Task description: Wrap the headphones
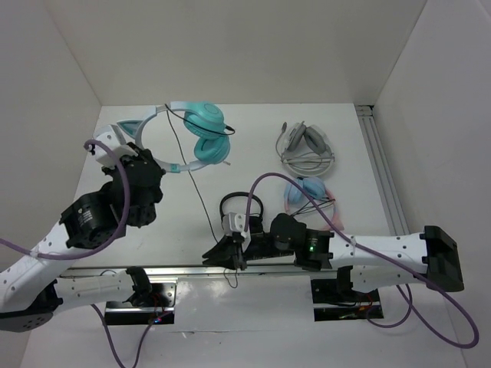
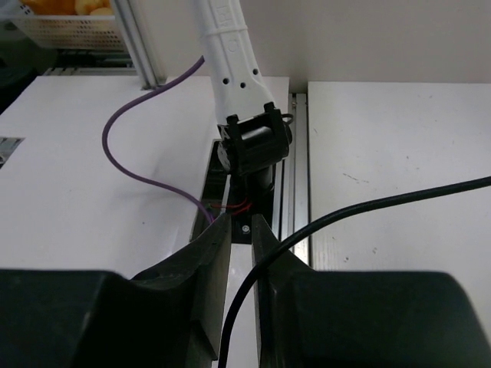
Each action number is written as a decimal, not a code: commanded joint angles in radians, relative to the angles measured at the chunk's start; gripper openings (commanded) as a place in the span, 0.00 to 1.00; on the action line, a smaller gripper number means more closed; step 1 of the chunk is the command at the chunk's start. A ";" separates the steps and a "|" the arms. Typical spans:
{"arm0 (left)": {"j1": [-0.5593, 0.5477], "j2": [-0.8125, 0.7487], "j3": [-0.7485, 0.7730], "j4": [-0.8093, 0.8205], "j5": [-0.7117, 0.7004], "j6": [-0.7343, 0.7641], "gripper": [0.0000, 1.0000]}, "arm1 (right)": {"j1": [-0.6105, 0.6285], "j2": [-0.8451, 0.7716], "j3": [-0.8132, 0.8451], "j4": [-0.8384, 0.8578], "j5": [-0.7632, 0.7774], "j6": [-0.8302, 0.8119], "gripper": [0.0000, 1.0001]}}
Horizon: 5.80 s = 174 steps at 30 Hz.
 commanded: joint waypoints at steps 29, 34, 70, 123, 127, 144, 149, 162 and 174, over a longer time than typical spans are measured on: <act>0.063 0.001 -0.222 -0.228 0.638 0.250 0.00 | 0.143 -0.097 0.499 -0.736 0.527 -0.285 0.00; 0.010 -0.020 -0.222 -0.251 0.816 0.315 0.00 | 0.143 -0.106 0.568 -0.817 0.616 -0.305 0.00; 0.010 -0.220 0.051 -0.100 1.265 0.429 0.00 | -0.320 -0.062 0.239 -0.305 0.334 -0.208 0.18; 0.010 -0.108 0.160 -0.003 0.749 0.160 0.00 | -0.484 0.337 -0.067 0.411 -0.051 0.165 0.46; 0.010 -0.117 0.160 -0.003 0.740 0.160 0.00 | -0.484 0.357 -0.067 0.443 -0.077 0.186 0.40; 0.010 -0.157 0.128 0.006 0.721 0.160 0.00 | -0.475 0.423 -0.044 0.520 -0.120 0.245 0.28; 0.010 -0.166 0.137 0.006 0.721 0.160 0.00 | -0.466 0.432 -0.044 0.549 -0.111 0.245 0.19; 0.010 -0.175 0.106 0.006 0.721 0.151 0.00 | -0.466 0.423 -0.034 0.558 -0.102 0.254 0.31; 0.010 -0.184 0.097 0.006 0.721 0.142 0.00 | -0.456 0.441 -0.005 0.558 -0.102 0.254 0.25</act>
